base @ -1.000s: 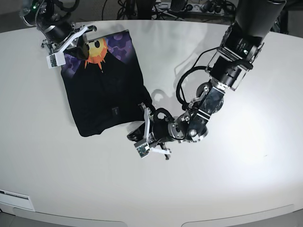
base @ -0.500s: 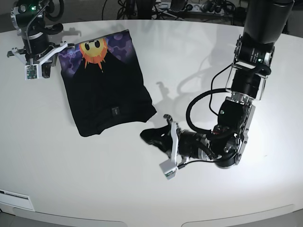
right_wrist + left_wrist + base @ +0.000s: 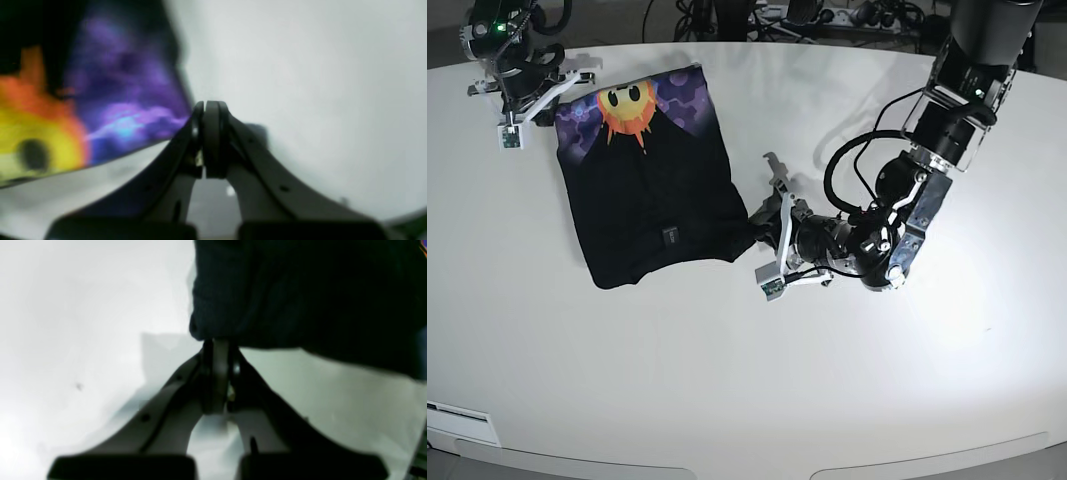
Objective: Fold the T-shirt properly
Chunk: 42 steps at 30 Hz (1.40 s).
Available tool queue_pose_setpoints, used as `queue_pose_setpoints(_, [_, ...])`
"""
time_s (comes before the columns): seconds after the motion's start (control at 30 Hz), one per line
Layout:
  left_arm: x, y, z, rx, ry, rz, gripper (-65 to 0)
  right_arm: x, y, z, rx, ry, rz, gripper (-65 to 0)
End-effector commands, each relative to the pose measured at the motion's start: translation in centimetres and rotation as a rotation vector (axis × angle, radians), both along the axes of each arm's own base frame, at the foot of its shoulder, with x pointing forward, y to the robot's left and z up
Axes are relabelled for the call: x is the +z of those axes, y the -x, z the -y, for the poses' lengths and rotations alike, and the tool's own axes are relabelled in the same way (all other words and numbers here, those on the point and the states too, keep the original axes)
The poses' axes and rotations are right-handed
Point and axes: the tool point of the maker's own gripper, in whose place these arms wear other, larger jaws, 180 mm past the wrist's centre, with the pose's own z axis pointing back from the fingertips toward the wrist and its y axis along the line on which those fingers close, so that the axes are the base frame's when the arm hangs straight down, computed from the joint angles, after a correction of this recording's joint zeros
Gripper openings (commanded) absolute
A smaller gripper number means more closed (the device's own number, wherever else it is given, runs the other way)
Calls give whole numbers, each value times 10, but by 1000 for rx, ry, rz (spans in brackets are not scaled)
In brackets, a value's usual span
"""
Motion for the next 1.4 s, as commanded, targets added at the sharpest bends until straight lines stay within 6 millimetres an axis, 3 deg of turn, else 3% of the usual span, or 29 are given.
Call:
queue_pose_setpoints(0.0, [9, -13, 2, 2, -11, 58, -650, 6, -4, -3, 17, -9, 30, -650])
queue_pose_setpoints(0.13, [15, -28, 15, 4, 3, 165, -650, 7, -5, -13, 44, -59, 39, -650])
queue_pose_setpoints(0.33, [19, -29, 27, -4, 22, 181, -650, 5, -2, -10, 48, -35, 19, -650])
queue_pose_setpoints(0.47, [29, -42, 21, 7, 2, 208, -650, 10, -6, -10, 49, -30, 44, -650])
queue_pose_setpoints(0.57, [45, -56, 11, 42, -20, 210, -650, 31, -21, -8, 19, -23, 147, -650])
queue_pose_setpoints(0.7, [96, -61, 22, 55, 186, 204, -650, 70, -37, -19, 63, -6, 286, -650])
queue_pose_setpoints(0.8, [143, -47, 25, 1, 372, 186, -650, 93, -40, -28, 106, 12, 340, -650])
queue_pose_setpoints(0.83, [155, -39, 22, -21, 420, 176, -650, 92, -39, -29, 109, 14, 329, -650])
queue_pose_setpoints(0.97, [176, -2, -10, -41, 589, 77, -650, 83, -26, -24, 79, 0, 272, -650])
queue_pose_setpoints(1.17, [132, 48, -74, 59, 455, 4, -650, 91, 0, -30, 135, -161, 275, -650])
queue_pose_setpoints(1.37, [123, 112, -109, 78, 321, 8, -650, 99, 35, -16, 110, -258, 200, -650])
